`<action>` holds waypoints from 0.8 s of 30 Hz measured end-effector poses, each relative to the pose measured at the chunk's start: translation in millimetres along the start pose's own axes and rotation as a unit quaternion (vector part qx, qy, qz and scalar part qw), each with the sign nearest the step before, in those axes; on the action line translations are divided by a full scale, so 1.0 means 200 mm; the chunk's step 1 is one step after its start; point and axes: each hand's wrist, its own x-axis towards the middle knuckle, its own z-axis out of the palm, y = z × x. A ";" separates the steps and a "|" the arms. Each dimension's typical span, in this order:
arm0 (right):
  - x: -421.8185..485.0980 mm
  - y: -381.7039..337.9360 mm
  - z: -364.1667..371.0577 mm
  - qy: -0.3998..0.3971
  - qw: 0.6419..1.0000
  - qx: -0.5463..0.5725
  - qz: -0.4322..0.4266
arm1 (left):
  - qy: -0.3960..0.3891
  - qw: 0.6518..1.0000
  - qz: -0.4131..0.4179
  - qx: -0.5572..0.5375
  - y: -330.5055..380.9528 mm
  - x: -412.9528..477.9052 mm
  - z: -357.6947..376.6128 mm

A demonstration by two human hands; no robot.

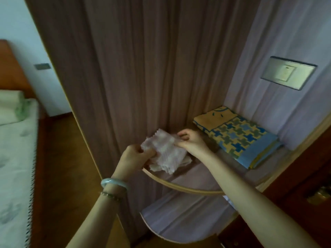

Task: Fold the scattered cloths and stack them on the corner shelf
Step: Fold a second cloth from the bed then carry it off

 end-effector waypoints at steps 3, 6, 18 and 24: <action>0.01 0.02 -0.01 -0.022 0.998 -0.036 -0.051 | 0.049 0.997 -0.038 0.039 -0.03 -0.06 0.05; 0.03 -0.01 -0.06 0.023 0.978 -0.128 -0.164 | 0.229 0.959 0.038 0.165 -0.02 -0.10 0.10; -0.01 0.13 0.01 -0.182 0.842 -0.428 -0.274 | 0.013 0.817 0.146 0.558 -0.05 -0.11 0.25; -0.17 -0.06 -0.05 -0.113 0.884 -0.269 -0.365 | 0.189 0.896 0.090 0.393 0.05 -0.30 0.13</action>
